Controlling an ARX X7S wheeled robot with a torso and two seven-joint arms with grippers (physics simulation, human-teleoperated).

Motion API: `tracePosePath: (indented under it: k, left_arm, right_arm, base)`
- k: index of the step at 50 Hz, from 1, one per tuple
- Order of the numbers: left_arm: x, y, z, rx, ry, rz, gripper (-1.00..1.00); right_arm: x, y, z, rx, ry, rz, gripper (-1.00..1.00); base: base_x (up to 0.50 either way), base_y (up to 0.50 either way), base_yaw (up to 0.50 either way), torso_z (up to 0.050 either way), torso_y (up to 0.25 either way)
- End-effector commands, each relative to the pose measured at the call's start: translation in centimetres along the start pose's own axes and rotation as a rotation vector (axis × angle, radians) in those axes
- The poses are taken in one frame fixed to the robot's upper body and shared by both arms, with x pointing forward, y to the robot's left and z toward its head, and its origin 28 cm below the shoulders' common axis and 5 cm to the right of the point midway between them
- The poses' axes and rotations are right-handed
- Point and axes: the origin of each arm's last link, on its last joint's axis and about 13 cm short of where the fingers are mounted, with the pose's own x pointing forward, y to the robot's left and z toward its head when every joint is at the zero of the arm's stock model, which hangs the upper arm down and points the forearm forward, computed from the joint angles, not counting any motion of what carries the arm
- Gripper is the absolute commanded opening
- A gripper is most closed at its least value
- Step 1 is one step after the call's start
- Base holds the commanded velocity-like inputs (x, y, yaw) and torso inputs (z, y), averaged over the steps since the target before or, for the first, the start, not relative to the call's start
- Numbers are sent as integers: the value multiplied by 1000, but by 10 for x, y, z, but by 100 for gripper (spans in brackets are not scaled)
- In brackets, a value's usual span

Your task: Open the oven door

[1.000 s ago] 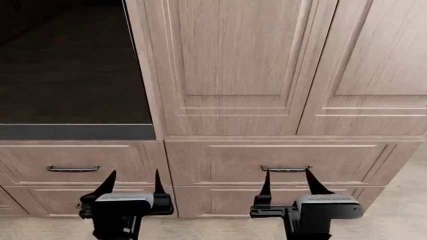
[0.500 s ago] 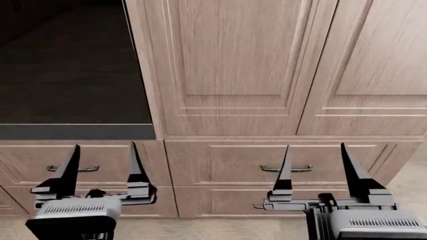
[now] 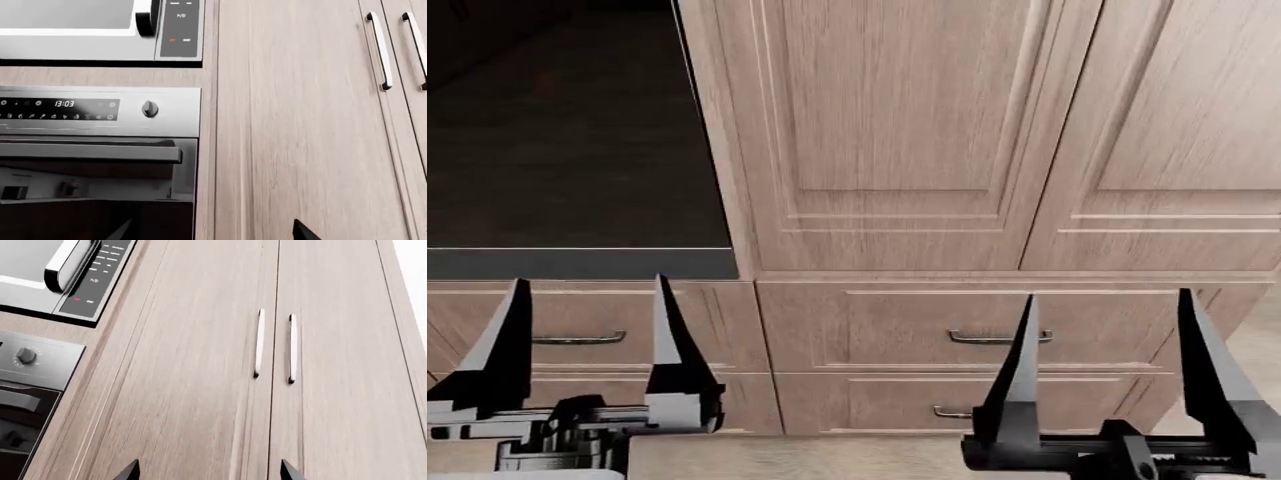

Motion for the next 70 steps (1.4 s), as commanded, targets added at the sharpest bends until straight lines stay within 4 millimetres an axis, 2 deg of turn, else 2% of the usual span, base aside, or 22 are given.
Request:
tracePosePath:
  k: [1, 57, 70]
  left_arm:
    - [0, 0, 5, -5, -40, -4, 100]
    - [1, 0, 6, -2, -61, -2, 100]
    - [2, -1, 7, -11, -65, 1, 100]
  right_arm:
    - [-4, 1, 11, 2, -105, 21, 100]
    - [-3, 1, 9, 10, -99, 53, 100]
    - [-2, 1, 9, 15, -99, 52, 100]
  base:
    - [0, 0, 0, 0, 0]
    - [0, 0, 0, 0, 0]
    - [0, 0, 0, -20, 0]
